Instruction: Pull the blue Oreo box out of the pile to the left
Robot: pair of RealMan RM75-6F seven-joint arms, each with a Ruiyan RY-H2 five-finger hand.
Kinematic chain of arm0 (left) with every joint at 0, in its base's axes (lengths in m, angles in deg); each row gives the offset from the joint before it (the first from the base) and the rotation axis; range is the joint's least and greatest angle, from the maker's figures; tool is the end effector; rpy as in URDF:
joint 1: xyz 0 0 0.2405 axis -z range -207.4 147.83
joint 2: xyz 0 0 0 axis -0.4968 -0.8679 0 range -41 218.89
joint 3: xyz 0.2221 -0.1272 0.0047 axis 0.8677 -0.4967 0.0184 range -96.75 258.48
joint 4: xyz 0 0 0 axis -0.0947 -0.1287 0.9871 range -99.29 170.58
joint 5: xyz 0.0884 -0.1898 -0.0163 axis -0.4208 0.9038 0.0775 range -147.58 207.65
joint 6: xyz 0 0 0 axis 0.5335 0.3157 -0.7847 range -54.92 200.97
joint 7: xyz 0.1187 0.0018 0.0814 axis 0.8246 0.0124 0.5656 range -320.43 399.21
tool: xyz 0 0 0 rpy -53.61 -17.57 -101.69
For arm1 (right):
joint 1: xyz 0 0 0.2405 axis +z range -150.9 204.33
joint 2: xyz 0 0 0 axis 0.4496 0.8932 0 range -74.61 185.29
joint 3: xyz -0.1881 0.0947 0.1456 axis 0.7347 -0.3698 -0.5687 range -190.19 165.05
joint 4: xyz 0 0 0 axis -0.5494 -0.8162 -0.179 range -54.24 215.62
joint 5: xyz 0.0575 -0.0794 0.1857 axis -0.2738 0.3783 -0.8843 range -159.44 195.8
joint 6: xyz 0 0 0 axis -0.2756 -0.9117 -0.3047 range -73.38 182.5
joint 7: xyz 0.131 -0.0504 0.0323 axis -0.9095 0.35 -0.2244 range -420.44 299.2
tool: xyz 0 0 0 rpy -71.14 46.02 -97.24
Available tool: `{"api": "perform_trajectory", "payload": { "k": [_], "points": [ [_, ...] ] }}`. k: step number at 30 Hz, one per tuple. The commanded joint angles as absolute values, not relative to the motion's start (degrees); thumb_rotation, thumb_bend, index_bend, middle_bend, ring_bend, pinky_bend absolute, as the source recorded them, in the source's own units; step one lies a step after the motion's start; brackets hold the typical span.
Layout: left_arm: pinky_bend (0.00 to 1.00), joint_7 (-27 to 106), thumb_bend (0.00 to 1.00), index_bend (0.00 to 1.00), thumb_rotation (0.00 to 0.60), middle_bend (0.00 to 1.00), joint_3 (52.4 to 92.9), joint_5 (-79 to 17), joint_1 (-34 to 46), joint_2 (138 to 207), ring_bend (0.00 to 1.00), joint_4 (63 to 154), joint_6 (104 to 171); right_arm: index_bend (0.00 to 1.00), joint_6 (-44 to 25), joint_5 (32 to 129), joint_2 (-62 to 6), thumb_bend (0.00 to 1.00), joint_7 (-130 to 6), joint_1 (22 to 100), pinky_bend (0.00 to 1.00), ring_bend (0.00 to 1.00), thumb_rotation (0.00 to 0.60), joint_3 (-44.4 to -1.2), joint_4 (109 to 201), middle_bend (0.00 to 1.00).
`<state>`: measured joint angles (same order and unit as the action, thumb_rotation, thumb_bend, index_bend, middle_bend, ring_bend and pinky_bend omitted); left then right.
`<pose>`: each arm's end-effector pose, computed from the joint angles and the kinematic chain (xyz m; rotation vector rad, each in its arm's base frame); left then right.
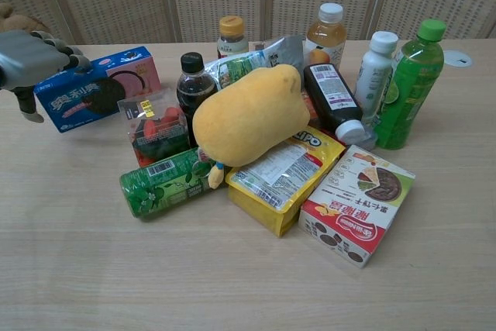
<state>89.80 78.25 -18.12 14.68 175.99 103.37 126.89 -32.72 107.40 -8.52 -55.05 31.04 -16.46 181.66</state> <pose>-0.2537 0.3858 0.0242 -1.8006 -0.4467 -0.2019 -0.2712 -0.1789 0.1538 1.3886 -0.8797 1.0063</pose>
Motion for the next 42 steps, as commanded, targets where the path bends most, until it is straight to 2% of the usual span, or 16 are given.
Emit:
{"api": "perform_trajectory", "payload": {
  "k": [1,9,14,21,30,42],
  "points": [
    [0.0,93.1,0.0,0.1,0.6,0.0,81.0,-16.7,12.1,169.8,0.0,110.6,129.1,0.0,-32.6,107.6,-8.6,0.0,-55.1,31.1,0.0,0.0,0.6,-16.3,181.7,0.0],
    [0.0,97.6,0.0,0.1,0.6,0.0,85.1,-11.4,10.0,161.0,0.0,119.8,129.1,0.0,-32.7,107.8,-8.5,0.0,-55.2,31.1,0.0,0.0,0.6,-16.4,181.9,0.0],
    [0.0,93.9,0.0,0.1,0.6,0.0,83.6,-13.1,10.0,159.7,0.0,121.9,130.3,0.0,-32.6,107.8,-8.4,0.0,-55.3,31.1,0.0,0.0,0.6,-16.2,182.0,0.0],
    [0.0,86.2,0.0,0.1,0.6,0.0,80.3,-20.3,8.8,166.0,0.0,116.5,135.4,0.0,-32.7,107.9,-8.2,0.0,-55.7,31.1,0.0,0.0,0.6,-16.2,182.1,0.0],
    [0.0,86.5,0.0,0.08,0.6,0.0,77.7,-18.8,6.4,176.3,0.0,107.5,140.6,0.0,-32.8,107.6,-8.0,0.0,-56.4,31.0,0.0,0.0,0.6,-16.4,182.0,0.0],
    [0.0,79.9,0.0,0.06,0.6,0.0,74.2,-20.7,3.6,179.0,0.0,104.5,143.7,0.0,-32.3,107.7,-8.2,0.0,-56.3,31.2,0.0,0.0,0.6,-16.1,181.9,0.0]
  ]
}}
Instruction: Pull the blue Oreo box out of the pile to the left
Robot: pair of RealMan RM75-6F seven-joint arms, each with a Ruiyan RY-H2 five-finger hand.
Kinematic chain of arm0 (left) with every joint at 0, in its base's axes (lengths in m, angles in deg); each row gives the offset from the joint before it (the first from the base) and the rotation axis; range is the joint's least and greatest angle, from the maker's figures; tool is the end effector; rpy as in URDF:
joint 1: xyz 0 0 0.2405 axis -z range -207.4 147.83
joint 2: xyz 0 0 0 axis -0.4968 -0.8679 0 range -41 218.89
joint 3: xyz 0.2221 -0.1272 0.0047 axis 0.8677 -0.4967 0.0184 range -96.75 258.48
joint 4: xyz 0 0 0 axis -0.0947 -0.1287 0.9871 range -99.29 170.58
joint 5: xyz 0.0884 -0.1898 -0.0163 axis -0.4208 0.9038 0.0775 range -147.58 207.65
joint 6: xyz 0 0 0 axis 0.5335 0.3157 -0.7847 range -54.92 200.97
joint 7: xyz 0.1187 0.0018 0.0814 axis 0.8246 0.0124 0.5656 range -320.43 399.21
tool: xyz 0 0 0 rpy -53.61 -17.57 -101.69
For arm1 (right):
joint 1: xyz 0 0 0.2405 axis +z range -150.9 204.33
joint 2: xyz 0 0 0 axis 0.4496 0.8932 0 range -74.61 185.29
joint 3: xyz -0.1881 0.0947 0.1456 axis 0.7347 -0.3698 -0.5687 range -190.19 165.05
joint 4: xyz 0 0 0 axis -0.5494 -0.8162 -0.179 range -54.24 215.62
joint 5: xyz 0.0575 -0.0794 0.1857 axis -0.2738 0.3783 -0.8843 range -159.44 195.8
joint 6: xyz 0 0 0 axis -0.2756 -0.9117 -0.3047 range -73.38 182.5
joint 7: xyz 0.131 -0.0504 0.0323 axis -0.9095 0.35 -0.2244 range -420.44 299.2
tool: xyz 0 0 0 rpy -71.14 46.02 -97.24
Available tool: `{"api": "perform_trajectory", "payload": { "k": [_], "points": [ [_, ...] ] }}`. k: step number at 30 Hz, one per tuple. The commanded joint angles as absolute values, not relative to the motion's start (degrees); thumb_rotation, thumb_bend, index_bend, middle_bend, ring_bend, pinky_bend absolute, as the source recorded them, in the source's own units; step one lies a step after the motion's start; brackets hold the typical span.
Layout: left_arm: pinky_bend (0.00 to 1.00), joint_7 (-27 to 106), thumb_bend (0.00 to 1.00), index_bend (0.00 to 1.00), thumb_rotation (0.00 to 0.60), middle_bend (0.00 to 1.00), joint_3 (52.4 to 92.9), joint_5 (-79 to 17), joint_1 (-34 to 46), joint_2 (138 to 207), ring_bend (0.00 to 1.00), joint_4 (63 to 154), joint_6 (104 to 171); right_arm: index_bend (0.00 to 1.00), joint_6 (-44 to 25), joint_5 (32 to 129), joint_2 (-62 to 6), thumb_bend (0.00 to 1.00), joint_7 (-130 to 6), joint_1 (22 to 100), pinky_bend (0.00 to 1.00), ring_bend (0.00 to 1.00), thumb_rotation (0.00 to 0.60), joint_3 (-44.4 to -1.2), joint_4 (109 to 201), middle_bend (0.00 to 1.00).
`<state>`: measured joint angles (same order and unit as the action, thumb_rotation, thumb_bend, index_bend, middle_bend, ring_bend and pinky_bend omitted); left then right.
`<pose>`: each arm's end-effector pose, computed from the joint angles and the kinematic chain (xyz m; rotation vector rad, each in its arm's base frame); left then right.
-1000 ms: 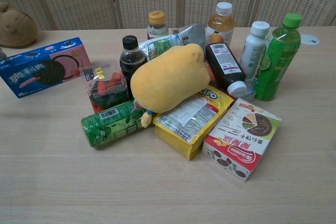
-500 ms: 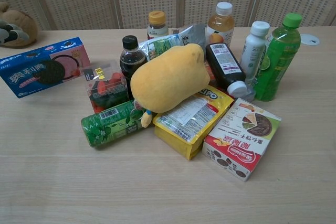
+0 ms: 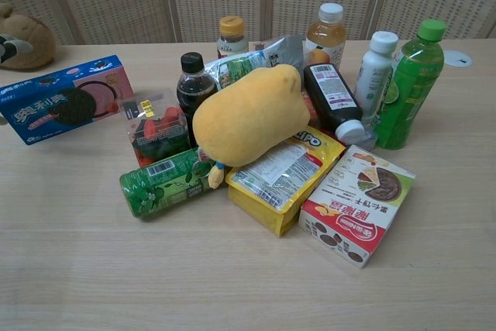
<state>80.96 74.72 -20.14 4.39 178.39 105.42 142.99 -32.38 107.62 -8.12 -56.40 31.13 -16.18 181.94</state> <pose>-0.2839 0.3452 0.0436 -1.4859 -0.6263 -0.3764 -0.2706 -0.1783 0.1538 1.3926 -0.9013 1.0195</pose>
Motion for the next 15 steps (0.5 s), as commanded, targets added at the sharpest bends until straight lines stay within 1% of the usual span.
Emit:
{"api": "perform_trajectory", "payload": {
  "k": [1,7,15],
  "points": [
    [0.0,79.5,0.0,0.06,0.6,0.0,74.1,-20.8,3.3,179.3,0.0,103.9,143.7,0.0,-32.2,107.7,-8.2,0.0,-56.3,31.2,0.0,0.0,0.6,-16.0,181.9,0.0],
    [0.0,77.2,0.0,0.07,0.6,0.0,72.9,-20.8,2.3,182.3,0.0,99.0,143.0,0.0,-31.7,107.7,-8.4,0.0,-56.2,31.3,0.0,0.0,0.6,-15.9,181.9,0.0],
    [0.0,75.3,0.0,0.07,0.6,0.0,69.7,-20.9,3.4,188.0,0.0,90.9,142.0,0.0,-31.2,107.3,-8.7,0.0,-56.1,31.5,0.0,0.0,0.6,-15.8,181.7,0.0]
  ]
}}
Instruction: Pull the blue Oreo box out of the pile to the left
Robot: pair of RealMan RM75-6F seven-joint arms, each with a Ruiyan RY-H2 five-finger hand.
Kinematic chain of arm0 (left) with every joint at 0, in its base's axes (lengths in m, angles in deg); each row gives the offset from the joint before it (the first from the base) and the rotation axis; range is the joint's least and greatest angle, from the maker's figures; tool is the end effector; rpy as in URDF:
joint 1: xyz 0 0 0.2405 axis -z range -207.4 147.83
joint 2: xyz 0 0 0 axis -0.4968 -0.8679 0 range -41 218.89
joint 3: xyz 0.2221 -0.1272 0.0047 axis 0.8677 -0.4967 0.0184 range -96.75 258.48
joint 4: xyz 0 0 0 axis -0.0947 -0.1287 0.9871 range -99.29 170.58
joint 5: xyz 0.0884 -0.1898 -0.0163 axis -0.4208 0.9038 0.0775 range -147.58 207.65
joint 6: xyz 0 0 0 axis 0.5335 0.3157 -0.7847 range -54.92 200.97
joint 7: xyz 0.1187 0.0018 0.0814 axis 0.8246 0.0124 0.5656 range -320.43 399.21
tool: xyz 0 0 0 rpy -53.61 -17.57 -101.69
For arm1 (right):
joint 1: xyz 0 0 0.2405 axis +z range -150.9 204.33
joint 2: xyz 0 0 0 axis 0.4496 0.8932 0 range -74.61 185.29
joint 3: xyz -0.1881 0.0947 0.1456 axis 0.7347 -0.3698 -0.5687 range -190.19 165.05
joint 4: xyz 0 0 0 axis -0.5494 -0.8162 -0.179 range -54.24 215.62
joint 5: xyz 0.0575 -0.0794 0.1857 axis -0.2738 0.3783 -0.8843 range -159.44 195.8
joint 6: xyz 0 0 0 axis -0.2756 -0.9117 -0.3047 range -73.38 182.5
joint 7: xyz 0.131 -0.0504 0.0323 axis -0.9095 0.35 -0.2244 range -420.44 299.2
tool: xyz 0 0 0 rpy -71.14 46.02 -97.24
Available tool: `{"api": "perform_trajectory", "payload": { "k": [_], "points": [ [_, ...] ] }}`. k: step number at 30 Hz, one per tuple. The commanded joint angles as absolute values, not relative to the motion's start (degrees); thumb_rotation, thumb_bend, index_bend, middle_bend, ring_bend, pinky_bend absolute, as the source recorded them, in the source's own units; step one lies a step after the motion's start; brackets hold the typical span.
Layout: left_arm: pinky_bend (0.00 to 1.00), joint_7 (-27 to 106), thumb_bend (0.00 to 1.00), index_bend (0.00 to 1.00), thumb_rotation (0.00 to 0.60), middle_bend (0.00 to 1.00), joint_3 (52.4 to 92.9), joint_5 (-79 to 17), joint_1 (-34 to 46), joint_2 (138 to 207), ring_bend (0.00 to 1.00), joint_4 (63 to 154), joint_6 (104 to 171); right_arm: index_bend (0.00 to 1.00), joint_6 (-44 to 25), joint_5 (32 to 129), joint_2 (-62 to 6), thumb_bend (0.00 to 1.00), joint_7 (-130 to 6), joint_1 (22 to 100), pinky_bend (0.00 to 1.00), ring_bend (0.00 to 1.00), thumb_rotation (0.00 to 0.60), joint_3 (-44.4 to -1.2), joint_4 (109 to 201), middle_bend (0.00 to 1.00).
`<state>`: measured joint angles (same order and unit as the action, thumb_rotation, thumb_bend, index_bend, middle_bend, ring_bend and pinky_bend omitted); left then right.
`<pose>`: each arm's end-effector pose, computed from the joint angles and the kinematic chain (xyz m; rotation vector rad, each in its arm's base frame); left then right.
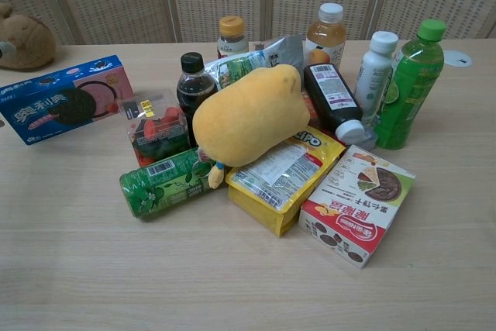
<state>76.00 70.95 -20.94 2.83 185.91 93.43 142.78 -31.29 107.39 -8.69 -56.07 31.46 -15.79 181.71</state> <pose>-0.3024 0.3518 0.0312 -1.3642 -0.6727 -0.4073 -0.2714 -0.1786 0.1478 1.4090 -0.9185 1.0060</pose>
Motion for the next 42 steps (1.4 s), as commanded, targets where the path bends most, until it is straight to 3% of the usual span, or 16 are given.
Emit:
{"api": "perform_trajectory", "payload": {
  "k": [1,8,11,13,14,16,18,20,23,29,35,42],
  "points": [
    [0.01,75.3,0.0,0.07,0.6,0.0,69.4,-21.0,3.7,188.7,0.0,89.9,141.7,0.0,-31.1,107.3,-8.8,0.0,-56.1,31.5,0.0,0.0,0.6,-15.7,181.7,0.0],
    [0.06,75.5,0.0,0.09,0.6,0.0,67.7,-21.1,5.7,194.3,0.0,82.5,139.0,0.0,-31.0,107.1,-8.8,0.0,-56.2,31.5,0.0,0.0,0.6,-15.8,181.6,0.0],
    [0.11,75.3,0.0,0.11,0.6,0.0,67.4,-22.0,6.4,196.6,0.0,78.9,139.0,0.0,-31.0,107.0,-8.7,0.0,-56.6,31.5,0.0,0.0,0.6,-15.8,181.6,0.0],
    [0.2,74.3,0.0,0.19,0.6,0.02,67.1,-23.2,6.8,198.1,0.05,76.5,139.7,0.0,-31.0,107.0,-8.6,0.0,-56.8,31.5,0.0,0.0,0.6,-15.8,181.6,0.0],
    [0.27,73.5,0.0,0.23,0.6,0.06,67.0,-23.8,7.0,198.7,0.11,75.5,140.1,0.0,-31.0,107.0,-8.5,0.0,-56.9,31.5,0.0,0.0,0.6,-15.8,181.6,0.0],
    [0.49,72.0,0.0,0.41,0.6,0.3,66.6,-24.9,7.3,199.9,0.35,73.3,140.8,0.0,-30.9,106.9,-8.5,0.0,-57.2,31.5,0.0,0.0,0.6,-15.7,181.6,0.0],
    [0.64,71.5,0.0,0.57,0.6,0.49,66.4,-25.7,7.6,200.7,0.53,71.4,140.8,0.0,-30.8,106.9,-8.4,0.0,-57.4,31.5,0.0,0.0,0.6,-15.7,181.6,0.0],
    [0.73,71.5,0.0,0.69,0.6,0.62,66.2,-26.2,7.8,201.4,0.65,70.0,140.8,0.0,-30.7,107.0,-8.3,0.0,-57.7,31.6,0.0,0.0,0.6,-15.6,181.8,0.0],
    [0.81,71.6,0.0,0.8,0.6,0.72,65.9,-26.8,8.1,202.3,0.75,68.4,140.5,0.0,-30.7,107.0,-8.3,0.0,-57.8,31.6,0.0,0.0,0.6,-15.6,181.8,0.0],
    [0.92,71.2,0.0,0.92,0.6,0.87,65.0,-28.4,8.7,202.8,0.89,67.4,141.2,0.0,-30.6,106.8,-8.1,0.0,-58.2,31.6,0.0,0.0,0.6,-15.6,181.9,0.0],
    [0.93,69.7,0.0,0.93,0.6,0.88,64.2,-31.3,8.8,199.9,0.9,72.3,145.1,0.0,-30.4,106.9,-8.2,0.0,-58.2,31.6,0.0,0.0,0.6,-15.5,181.9,0.0],
    [0.93,73.1,0.0,0.93,0.6,0.88,62.2,-33.7,9.0,193.1,0.9,86.2,150.3,0.0,-30.5,107.2,-8.3,0.0,-57.9,31.6,0.0,0.0,0.6,-15.4,182.1,0.0]
  ]
}}
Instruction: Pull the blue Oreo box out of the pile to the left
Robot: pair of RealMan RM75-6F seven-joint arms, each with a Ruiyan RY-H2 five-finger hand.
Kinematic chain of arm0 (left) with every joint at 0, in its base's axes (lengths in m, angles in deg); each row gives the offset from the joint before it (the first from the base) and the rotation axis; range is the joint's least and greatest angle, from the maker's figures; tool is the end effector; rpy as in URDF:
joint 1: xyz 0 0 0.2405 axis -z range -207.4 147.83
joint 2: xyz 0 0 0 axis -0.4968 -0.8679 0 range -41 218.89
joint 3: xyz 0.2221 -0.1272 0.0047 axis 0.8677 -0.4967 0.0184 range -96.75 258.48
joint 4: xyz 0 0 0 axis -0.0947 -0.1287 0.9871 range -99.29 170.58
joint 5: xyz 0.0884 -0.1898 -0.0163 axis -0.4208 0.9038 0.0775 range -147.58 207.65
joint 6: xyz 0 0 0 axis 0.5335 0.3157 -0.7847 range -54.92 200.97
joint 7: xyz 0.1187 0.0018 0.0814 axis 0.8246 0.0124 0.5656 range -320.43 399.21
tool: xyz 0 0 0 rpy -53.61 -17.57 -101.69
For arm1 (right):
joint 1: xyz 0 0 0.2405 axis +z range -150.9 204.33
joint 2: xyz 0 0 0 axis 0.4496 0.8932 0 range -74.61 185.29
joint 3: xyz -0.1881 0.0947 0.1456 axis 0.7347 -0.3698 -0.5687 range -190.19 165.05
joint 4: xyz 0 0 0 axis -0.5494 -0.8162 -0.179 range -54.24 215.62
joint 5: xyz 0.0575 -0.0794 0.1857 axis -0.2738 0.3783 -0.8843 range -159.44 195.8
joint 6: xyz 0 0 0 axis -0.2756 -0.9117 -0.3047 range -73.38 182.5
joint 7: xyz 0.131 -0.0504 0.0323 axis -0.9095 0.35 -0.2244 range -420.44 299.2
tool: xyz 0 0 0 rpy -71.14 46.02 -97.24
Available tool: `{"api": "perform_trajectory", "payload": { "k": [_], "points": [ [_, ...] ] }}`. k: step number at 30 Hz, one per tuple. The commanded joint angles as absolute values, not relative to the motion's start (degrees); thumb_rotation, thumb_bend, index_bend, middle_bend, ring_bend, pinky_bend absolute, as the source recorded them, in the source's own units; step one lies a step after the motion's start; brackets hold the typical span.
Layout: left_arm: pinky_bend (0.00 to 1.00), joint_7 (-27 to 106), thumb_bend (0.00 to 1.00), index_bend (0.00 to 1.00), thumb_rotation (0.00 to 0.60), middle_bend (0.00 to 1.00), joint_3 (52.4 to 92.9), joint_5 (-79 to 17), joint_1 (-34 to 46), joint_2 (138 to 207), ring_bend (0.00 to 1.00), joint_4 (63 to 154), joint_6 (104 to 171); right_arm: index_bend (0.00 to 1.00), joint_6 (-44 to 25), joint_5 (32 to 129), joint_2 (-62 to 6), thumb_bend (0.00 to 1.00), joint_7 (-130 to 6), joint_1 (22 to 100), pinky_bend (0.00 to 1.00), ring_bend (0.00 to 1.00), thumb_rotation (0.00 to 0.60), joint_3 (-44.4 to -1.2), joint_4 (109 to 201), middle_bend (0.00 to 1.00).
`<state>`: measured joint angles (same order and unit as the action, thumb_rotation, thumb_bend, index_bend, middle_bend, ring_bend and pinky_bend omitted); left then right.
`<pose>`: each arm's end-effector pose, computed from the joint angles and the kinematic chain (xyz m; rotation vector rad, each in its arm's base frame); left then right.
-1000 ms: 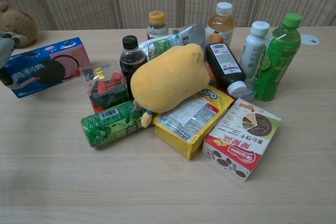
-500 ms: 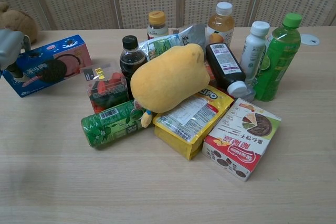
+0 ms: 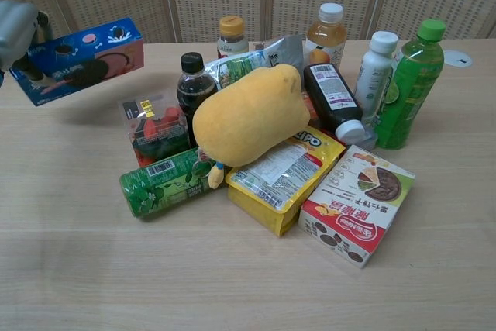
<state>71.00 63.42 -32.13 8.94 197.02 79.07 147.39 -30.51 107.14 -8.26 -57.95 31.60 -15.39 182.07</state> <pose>-0.2407 0.3905 0.0137 -1.2912 -0.4976 -0.6398 -0.2720 -0.1778 0.1468 1.4091 -0.9590 1.0162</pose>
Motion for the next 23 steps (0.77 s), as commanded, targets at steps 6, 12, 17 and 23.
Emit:
{"api": "perform_trajectory", "payload": {
  "k": [6,12,17,23],
  "points": [
    [0.93,78.7,0.0,0.92,0.6,0.88,59.7,-34.7,9.4,186.5,0.9,100.9,154.0,0.0,-30.8,107.6,-8.1,0.0,-57.9,31.5,0.0,0.0,0.6,-15.3,182.5,0.0],
    [0.93,84.3,0.0,0.92,0.6,0.88,57.4,-34.8,9.4,180.7,0.9,113.6,156.8,0.0,-31.1,108.2,-7.9,0.0,-58.1,31.4,0.0,0.0,0.6,-15.1,182.9,0.0],
    [0.93,87.2,0.0,0.92,0.6,0.88,55.9,-34.5,9.3,177.4,0.9,120.4,158.5,0.0,-31.4,108.7,-7.7,0.0,-58.2,31.3,0.0,0.0,0.6,-14.9,183.2,0.0],
    [0.93,88.9,0.0,0.92,0.6,0.88,55.1,-33.8,9.3,175.1,0.9,124.3,159.4,0.0,-31.5,109.1,-7.6,0.0,-58.3,31.3,0.0,0.0,0.6,-14.8,183.5,0.0]
  ]
}}
